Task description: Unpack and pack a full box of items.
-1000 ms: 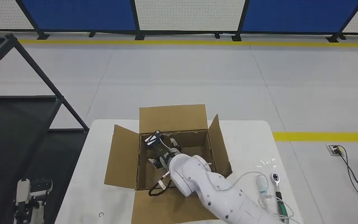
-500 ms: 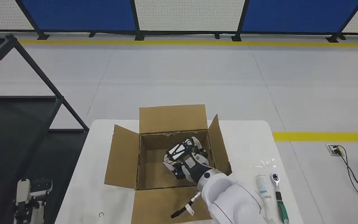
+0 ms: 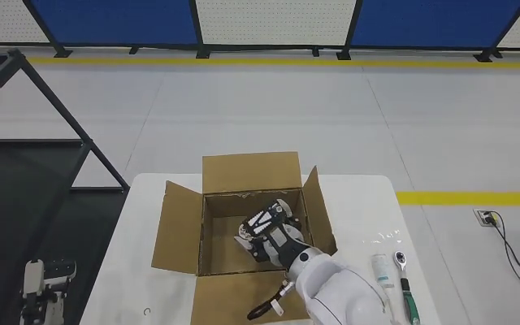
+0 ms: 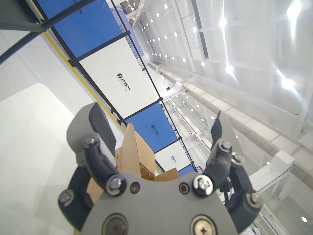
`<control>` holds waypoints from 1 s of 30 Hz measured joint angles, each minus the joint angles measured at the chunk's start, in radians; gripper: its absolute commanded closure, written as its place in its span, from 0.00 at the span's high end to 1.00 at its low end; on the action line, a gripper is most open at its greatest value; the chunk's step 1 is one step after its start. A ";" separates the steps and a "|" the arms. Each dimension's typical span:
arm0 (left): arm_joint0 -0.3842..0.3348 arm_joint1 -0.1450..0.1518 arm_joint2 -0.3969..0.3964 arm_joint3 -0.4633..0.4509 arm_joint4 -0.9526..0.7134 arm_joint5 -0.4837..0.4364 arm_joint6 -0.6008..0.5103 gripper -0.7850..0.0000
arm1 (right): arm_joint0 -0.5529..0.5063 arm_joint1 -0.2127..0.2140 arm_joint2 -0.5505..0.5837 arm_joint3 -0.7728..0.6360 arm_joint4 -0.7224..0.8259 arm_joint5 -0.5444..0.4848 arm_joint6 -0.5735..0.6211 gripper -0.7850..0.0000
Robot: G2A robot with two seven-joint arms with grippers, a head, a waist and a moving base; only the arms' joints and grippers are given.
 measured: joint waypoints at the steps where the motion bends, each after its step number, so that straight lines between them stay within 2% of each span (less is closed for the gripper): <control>1: 0.000 0.000 0.000 0.000 0.000 0.000 0.000 1.00 | -0.014 0.003 0.018 -0.029 0.001 -0.009 0.002 1.00; 8: 0.000 0.000 0.000 0.000 0.000 0.000 0.000 1.00 | -0.171 0.030 0.192 -0.307 -0.014 -0.056 0.045 1.00; 13: 0.000 0.000 0.000 0.000 0.000 0.000 0.000 1.00 | -0.224 0.040 0.330 -0.297 -0.019 -0.074 -0.041 1.00; 19: 0.000 0.000 0.000 0.000 0.000 0.000 0.000 1.00 | -0.343 0.053 0.522 -0.298 -0.019 -0.074 -0.083 1.00; 24: 0.000 0.000 0.000 0.000 0.000 0.000 0.000 1.00 | -0.502 0.063 0.715 -0.298 0.045 -0.107 -0.081 1.00; 30: 0.000 0.000 0.000 0.000 0.000 0.000 0.000 1.00 | -0.700 0.069 0.916 -0.298 0.129 -0.152 -0.024 1.00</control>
